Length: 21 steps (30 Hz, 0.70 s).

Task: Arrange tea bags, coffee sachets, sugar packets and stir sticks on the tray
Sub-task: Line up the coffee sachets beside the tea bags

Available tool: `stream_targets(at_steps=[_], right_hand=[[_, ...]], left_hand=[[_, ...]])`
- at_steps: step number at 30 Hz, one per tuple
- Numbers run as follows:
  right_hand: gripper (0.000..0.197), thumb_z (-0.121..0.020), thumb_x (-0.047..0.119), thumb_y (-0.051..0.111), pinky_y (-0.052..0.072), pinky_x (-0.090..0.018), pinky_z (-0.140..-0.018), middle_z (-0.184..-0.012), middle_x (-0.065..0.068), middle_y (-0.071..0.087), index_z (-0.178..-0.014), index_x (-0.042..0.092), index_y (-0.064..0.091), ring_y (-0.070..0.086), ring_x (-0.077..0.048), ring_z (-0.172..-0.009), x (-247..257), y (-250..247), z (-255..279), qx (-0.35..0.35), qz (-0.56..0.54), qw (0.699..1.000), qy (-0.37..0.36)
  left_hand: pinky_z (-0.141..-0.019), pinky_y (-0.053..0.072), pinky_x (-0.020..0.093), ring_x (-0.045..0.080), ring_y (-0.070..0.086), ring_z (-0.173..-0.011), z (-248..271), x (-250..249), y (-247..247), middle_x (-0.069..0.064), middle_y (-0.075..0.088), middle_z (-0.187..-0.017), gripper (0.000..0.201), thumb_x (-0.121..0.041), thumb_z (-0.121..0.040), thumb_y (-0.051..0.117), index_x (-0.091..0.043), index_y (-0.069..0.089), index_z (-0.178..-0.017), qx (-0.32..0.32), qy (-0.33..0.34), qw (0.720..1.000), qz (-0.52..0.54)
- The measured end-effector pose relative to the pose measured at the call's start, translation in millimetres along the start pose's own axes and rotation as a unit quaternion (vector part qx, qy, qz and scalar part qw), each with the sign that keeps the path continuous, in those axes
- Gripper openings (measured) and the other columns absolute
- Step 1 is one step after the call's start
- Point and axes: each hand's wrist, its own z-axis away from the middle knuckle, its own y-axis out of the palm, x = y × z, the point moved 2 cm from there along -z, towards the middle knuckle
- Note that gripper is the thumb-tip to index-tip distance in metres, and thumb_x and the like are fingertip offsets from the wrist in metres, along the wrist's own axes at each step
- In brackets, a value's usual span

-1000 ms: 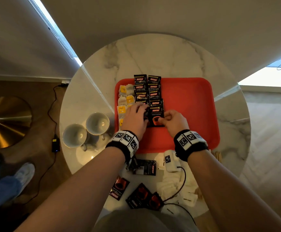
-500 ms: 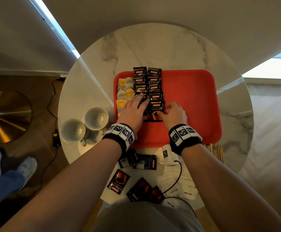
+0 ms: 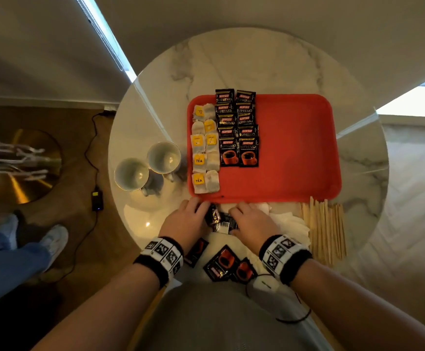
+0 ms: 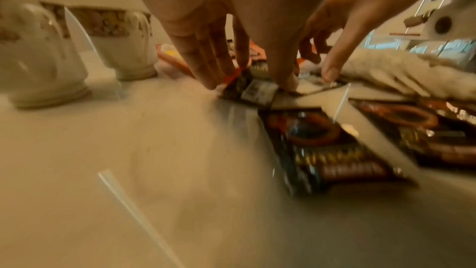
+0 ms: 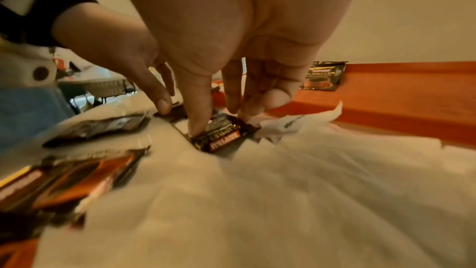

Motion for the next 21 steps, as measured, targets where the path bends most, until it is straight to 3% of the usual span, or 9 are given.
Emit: stream_targets(at_steps=[4, 7, 9, 11, 13, 16, 18, 21], right_hand=[[0.044, -0.089, 0.019, 0.07, 0.044, -0.036, -0.101, -0.127, -0.006, 0.052, -0.129, 0.013, 0.053, 0.049, -0.027, -0.118, 1.6, 8.0, -2.6, -0.009, 0.003, 1.0, 0.021], [0.027, -0.092, 0.024, 0.067, 0.042, -0.035, -0.096, -0.117, -0.004, 0.056, -0.117, 0.015, 0.06, 0.05, -0.026, -0.113, -1.5, -1.5, -3.9, 0.015, -0.03, 0.999, 0.028], [0.016, -0.09, 0.023, 0.065, 0.04, -0.033, -0.085, -0.104, 0.001, 0.056, -0.104, 0.018, 0.06, 0.051, -0.024, -0.104, -2.4, -12.6, -0.9, 0.012, -0.082, 0.996, 0.035], [0.012, -0.088, 0.023, 0.065, 0.036, -0.031, -0.069, -0.089, 0.005, 0.053, -0.092, 0.022, 0.054, 0.051, -0.019, -0.087, -4.9, -24.2, 4.3, -0.012, -0.161, 0.985, 0.062], [0.024, -0.09, 0.022, 0.064, 0.036, -0.03, -0.057, -0.075, 0.004, 0.054, -0.083, 0.027, 0.042, 0.051, -0.016, -0.067, -9.2, -34.5, 8.3, -0.041, -0.248, 0.964, 0.092], [0.027, -0.091, 0.014, 0.061, 0.042, -0.039, -0.06, -0.072, -0.003, 0.056, -0.084, 0.024, 0.038, 0.048, -0.017, -0.059, -16.6, -47.6, 11.4, -0.064, -0.329, 0.936, 0.105], [0.024, -0.091, 0.018, 0.069, 0.04, -0.032, -0.064, -0.078, 0.002, 0.053, -0.09, 0.02, 0.044, 0.047, -0.012, -0.063, -19.9, -55.1, 10.9, -0.089, -0.35, 0.927, 0.098], [0.021, -0.094, 0.041, 0.067, 0.045, -0.025, -0.084, -0.105, 0.005, 0.059, -0.102, 0.027, 0.055, 0.056, -0.007, -0.093, -28.0, -60.5, 6.8, -0.139, -0.386, 0.907, 0.095]], left_hand=[[-0.073, 0.06, 0.039, 0.031, 0.056, -0.117, 4.4, 8.7, 17.6, 0.009, 0.055, -0.135, 0.072, -0.021, -0.08, 0.076, -0.017, 0.044, -0.145, -0.021, 0.009, 1.0, -0.005], [-0.076, 0.06, 0.043, 0.033, 0.057, -0.119, 9.4, 6.7, 13.6, 0.01, 0.057, -0.135, 0.061, -0.029, -0.09, 0.068, -0.015, 0.045, -0.145, -0.028, 0.014, 0.999, 0.031], [-0.08, 0.059, 0.043, 0.031, 0.062, -0.113, 14.0, 7.4, 6.7, 0.01, 0.061, -0.133, 0.048, -0.03, -0.097, 0.057, -0.016, 0.049, -0.143, -0.05, -0.002, 0.995, 0.088], [-0.081, 0.054, 0.035, 0.028, 0.065, -0.1, 16.3, 7.7, -3.3, 0.008, 0.065, -0.121, 0.033, -0.025, -0.099, 0.052, -0.015, 0.056, -0.13, -0.089, -0.026, 0.982, 0.164], [-0.083, 0.048, 0.029, 0.022, 0.061, -0.096, 15.4, 5.9, -16.1, 0.003, 0.062, -0.111, 0.023, -0.023, -0.1, 0.053, -0.014, 0.062, -0.12, -0.128, -0.059, 0.956, 0.256], [-0.091, 0.047, 0.028, 0.014, 0.062, -0.105, 8.0, 1.7, -30.1, -0.005, 0.065, -0.114, 0.025, -0.025, -0.1, 0.057, -0.019, 0.063, -0.124, -0.125, -0.097, 0.896, 0.415], [-0.097, 0.051, 0.033, 0.01, 0.067, -0.108, 0.2, -2.1, -35.4, -0.007, 0.071, -0.116, 0.032, -0.027, -0.097, 0.063, -0.023, 0.058, -0.128, -0.119, -0.102, 0.847, 0.508], [-0.093, 0.058, 0.038, 0.011, 0.073, -0.097, -12.6, -7.0, -44.3, 0.001, 0.074, -0.108, 0.04, -0.017, -0.095, 0.067, -0.018, 0.05, -0.131, -0.131, -0.121, 0.801, 0.571]])
